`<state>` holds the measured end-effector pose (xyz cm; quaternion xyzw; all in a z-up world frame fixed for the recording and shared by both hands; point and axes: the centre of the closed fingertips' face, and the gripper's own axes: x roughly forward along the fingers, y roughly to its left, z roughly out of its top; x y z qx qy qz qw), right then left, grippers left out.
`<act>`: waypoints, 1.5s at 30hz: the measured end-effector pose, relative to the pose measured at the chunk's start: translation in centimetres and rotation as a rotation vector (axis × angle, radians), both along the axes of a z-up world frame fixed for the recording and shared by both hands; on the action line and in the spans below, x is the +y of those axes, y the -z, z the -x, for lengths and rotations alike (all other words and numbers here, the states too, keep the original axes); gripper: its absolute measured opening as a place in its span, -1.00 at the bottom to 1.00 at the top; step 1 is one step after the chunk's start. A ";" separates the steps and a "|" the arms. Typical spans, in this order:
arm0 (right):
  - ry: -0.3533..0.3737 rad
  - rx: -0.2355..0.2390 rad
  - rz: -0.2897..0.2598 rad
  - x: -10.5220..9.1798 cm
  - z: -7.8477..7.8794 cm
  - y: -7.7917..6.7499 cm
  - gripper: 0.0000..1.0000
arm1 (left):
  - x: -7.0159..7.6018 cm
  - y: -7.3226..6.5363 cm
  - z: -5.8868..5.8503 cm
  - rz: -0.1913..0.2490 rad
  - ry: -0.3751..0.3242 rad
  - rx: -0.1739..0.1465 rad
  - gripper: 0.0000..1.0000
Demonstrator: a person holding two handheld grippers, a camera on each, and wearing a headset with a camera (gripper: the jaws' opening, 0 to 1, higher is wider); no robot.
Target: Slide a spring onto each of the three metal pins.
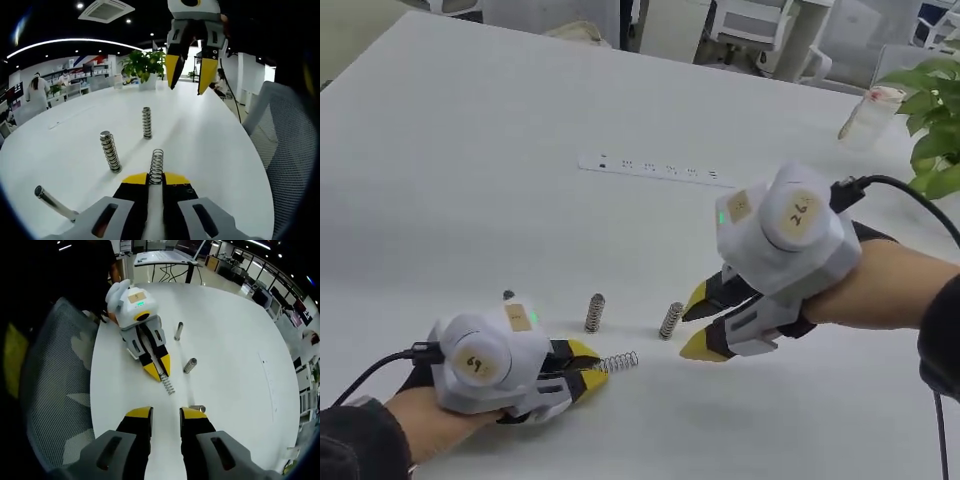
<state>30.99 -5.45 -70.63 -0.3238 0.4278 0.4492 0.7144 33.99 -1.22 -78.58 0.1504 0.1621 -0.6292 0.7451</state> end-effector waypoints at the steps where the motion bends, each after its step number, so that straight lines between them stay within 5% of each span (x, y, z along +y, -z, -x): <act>1: -0.002 0.000 -0.002 0.1 0.0 0.0 -0.62 | 0.1 0.0 0.2 0.000 0.004 0.002 -0.95; 15: -0.054 0.011 -0.079 3.5 0.4 0.6 -0.61 | 3.2 -3.4 2.1 0.031 0.007 -0.036 -0.95; 28: -0.144 0.026 -0.130 6.5 1.1 0.7 -0.60 | 4.2 -7.0 3.9 0.083 0.017 -0.080 -0.96; 45: -0.193 0.040 -0.147 7.5 1.4 1.1 -0.74 | 4.2 -8.3 4.2 0.113 0.017 -0.091 -0.96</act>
